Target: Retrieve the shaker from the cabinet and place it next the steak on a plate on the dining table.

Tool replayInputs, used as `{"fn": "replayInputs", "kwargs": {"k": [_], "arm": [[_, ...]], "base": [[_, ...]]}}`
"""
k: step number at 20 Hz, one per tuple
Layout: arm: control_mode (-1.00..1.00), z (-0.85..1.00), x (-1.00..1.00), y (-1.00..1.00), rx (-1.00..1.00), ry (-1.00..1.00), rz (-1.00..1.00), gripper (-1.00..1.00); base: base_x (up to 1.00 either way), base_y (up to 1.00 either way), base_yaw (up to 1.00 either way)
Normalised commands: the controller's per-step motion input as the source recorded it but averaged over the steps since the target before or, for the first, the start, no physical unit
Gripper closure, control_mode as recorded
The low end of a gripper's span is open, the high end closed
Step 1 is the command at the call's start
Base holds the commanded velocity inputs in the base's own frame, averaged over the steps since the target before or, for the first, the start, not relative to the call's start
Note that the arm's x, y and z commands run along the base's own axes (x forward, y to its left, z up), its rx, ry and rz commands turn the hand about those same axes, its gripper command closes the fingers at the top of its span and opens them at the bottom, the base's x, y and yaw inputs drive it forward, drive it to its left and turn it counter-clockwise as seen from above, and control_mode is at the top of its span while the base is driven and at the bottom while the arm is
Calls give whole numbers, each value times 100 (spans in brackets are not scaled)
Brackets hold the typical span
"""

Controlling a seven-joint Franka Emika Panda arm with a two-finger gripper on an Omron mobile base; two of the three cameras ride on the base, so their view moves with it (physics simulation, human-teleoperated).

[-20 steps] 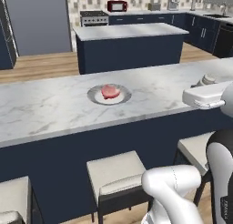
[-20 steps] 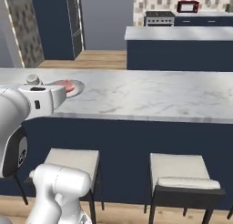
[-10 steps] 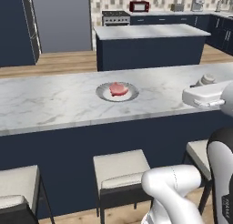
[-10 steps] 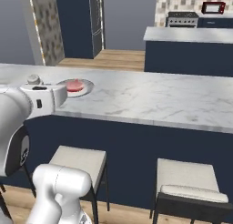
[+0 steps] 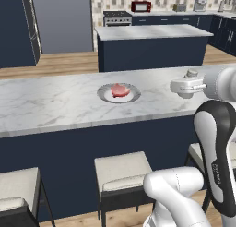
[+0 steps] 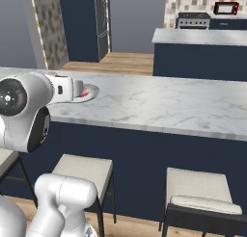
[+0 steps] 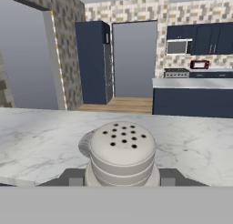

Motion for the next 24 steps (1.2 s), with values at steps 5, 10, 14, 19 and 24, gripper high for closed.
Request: {"fn": "replayInputs", "kwargs": {"k": [5,10,14,19,24], "arm": [[-100,-38,53,0,-3,0,2,100],[-100,-39,37,-10,0,0,6,100],[-100,-24,26,-19,0,0,10,100],[-100,-10,34,-5,0,2,6,100],[-100,-16,26,5,-1,8,0,100]], "base": [[0,0,0],[0,0,0],[0,0,0],[0,0,0],[0,0,0]]}}
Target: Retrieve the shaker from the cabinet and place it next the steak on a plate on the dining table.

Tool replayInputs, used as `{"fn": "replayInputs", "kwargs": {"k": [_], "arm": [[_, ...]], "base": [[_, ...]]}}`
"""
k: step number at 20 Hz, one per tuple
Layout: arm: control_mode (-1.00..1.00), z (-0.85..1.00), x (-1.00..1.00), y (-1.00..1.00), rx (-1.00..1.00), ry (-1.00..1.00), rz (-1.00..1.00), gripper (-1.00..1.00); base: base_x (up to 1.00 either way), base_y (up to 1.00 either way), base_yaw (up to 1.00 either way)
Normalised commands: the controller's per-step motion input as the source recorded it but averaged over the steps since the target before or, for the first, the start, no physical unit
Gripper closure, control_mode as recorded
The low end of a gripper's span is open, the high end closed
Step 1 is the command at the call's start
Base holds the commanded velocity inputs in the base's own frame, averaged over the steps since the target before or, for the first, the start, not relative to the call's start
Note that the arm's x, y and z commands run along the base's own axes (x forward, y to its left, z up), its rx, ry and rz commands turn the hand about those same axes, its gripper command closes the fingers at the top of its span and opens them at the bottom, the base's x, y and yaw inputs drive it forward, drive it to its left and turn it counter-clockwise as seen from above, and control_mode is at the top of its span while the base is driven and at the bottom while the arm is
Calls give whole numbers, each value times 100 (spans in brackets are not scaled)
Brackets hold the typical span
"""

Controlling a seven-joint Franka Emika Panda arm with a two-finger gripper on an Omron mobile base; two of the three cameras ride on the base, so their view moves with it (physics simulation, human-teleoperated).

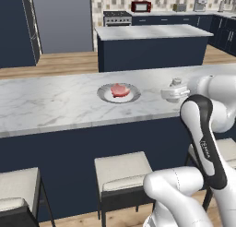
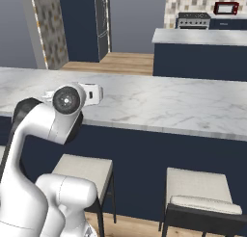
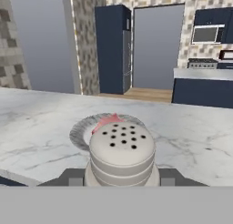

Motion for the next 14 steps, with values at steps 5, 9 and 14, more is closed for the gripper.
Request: {"fn": "replayInputs", "kwargs": {"k": [5,9,14], "arm": [[-100,-14,22,22,-5,17,0,100],[-100,-17,18,22,-5,4,0,100],[-100,-18,10,8,-2,0,0,100]], "base": [[0,0,0],[0,0,0],[0,0,0]]}}
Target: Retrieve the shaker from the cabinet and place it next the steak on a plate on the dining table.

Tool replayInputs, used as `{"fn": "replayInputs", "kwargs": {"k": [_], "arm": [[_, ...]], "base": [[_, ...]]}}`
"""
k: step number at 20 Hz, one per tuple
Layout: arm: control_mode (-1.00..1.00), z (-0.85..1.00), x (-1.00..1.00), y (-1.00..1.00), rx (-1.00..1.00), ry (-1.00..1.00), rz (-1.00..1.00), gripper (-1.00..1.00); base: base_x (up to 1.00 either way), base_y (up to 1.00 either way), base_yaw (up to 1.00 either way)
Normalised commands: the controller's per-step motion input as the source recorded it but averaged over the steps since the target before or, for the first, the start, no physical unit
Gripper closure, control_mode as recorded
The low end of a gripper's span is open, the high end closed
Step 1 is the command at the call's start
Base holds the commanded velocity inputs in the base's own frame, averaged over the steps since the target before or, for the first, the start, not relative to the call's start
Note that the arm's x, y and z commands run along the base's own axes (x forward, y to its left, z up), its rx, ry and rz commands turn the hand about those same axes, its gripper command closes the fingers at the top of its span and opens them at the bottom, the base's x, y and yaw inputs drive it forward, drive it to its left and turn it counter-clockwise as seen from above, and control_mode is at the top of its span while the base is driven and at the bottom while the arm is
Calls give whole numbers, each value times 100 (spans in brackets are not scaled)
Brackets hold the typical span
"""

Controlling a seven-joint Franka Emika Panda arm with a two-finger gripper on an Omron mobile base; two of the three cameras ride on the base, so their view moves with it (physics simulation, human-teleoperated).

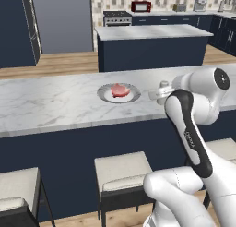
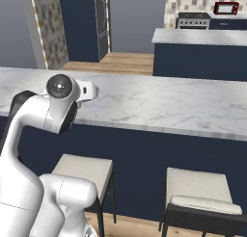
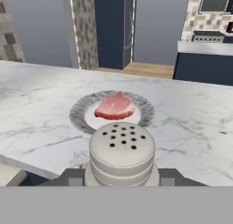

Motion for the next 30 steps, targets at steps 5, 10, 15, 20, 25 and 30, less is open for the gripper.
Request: {"fn": "replayInputs", "kwargs": {"k": [5,10,15,20,25,30], "arm": [[-100,-23,2,0,0,0,0,100],[-100,-18,7,0,0,0,0,100],[-100,-11,16,0,0,0,0,100],[-100,-11,26,0,0,0,0,100],[-100,-14,28,0,0,0,0,100],[-100,-17,28,0,0,0,0,100]], "base": [[0,0,0],[0,0,0],[0,0,0],[0,0,0],[0,0,0],[0,0,0]]}}
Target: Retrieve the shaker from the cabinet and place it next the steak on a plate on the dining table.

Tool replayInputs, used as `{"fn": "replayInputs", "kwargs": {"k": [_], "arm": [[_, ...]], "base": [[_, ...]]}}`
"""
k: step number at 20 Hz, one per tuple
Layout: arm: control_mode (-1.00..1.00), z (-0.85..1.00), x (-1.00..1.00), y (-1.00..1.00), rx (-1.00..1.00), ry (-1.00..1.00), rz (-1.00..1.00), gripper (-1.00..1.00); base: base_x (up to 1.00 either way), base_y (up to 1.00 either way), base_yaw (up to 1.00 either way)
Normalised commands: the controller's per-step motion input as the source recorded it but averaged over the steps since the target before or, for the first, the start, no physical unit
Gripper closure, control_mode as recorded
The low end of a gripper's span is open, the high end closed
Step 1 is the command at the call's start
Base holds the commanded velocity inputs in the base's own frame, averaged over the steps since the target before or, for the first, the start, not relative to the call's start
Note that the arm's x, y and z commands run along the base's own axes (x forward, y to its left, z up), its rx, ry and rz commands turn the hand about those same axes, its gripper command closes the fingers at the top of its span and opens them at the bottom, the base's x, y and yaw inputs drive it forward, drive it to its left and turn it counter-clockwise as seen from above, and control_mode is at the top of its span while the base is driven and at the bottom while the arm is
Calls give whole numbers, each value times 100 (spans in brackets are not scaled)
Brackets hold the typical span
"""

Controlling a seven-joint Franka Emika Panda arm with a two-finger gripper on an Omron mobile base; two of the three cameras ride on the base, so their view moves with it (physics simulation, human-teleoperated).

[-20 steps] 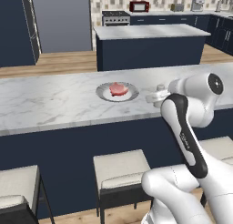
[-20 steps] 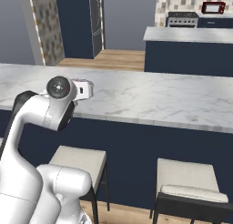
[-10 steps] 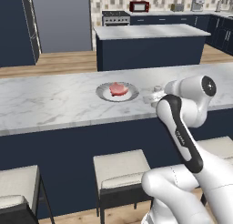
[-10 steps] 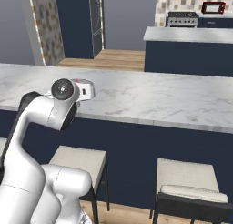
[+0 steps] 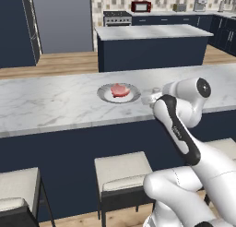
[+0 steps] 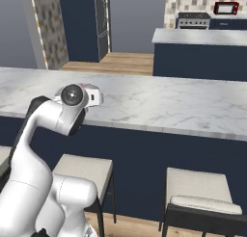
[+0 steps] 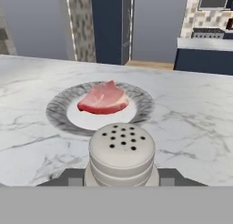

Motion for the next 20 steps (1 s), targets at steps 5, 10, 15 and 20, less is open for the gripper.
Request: {"fn": "replayInputs", "kwargs": {"k": [5,10,15,20], "arm": [[-100,-16,30,0,0,0,0,100],[-100,-18,30,0,0,0,0,100],[-100,-19,29,1,0,0,0,100],[-100,-20,29,1,0,0,0,100]], "base": [[0,0,0],[0,0,0],[0,0,0],[0,0,0]]}}
